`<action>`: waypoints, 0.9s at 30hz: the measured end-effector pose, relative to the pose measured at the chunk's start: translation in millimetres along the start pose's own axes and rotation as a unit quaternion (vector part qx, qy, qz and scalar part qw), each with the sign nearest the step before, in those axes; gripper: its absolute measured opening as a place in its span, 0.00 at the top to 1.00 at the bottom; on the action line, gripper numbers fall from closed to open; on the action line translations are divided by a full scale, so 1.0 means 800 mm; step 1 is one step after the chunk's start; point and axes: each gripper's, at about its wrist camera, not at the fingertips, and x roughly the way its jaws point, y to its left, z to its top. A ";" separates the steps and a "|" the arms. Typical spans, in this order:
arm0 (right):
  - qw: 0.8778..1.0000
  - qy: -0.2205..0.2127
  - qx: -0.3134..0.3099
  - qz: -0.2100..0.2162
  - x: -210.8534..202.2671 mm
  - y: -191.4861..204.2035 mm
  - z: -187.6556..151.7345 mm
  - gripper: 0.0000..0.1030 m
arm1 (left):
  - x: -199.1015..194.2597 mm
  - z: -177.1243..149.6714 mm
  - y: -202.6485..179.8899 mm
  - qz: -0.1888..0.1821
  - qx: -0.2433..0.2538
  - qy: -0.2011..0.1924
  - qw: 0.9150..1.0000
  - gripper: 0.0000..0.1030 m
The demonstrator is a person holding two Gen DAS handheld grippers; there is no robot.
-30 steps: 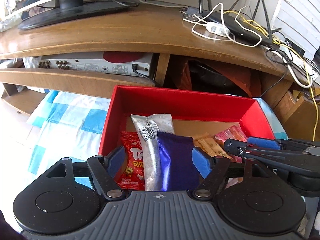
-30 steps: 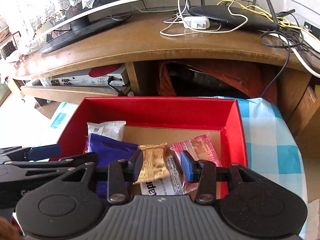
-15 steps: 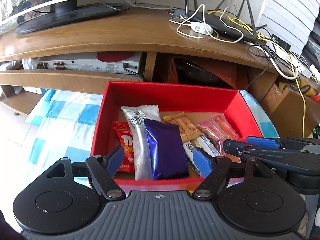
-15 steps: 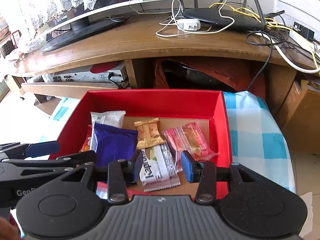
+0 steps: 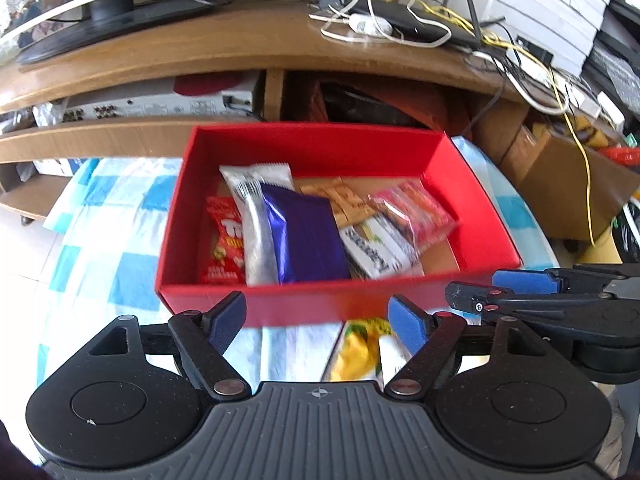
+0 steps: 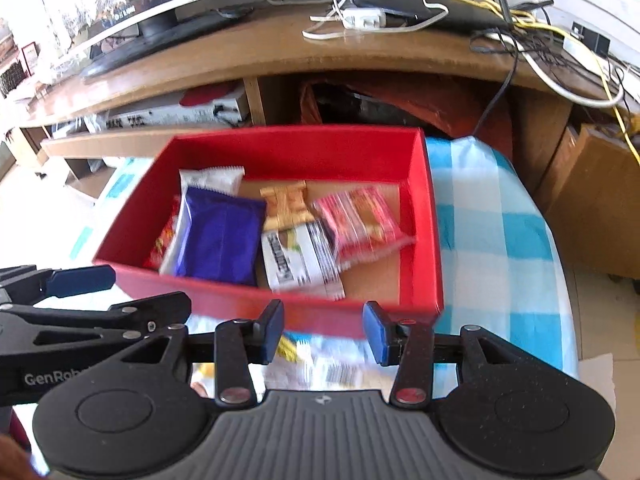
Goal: Organize snacks
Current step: 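Move both tools back out of the box to the snacks on the tablecloth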
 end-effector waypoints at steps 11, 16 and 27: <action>0.998 0.042 0.027 -0.027 0.016 -0.038 -0.026 0.39 | 0.008 -0.021 -0.014 -0.013 0.014 0.026 0.999 0.17; 0.998 0.050 0.038 -0.018 0.019 -0.045 -0.026 0.37 | 0.016 -0.021 -0.011 -0.013 0.008 0.037 0.999 0.17; 0.996 0.075 0.034 0.027 0.019 -0.044 -0.022 0.25 | 0.019 -0.021 -0.005 -0.026 -0.002 0.047 0.999 0.16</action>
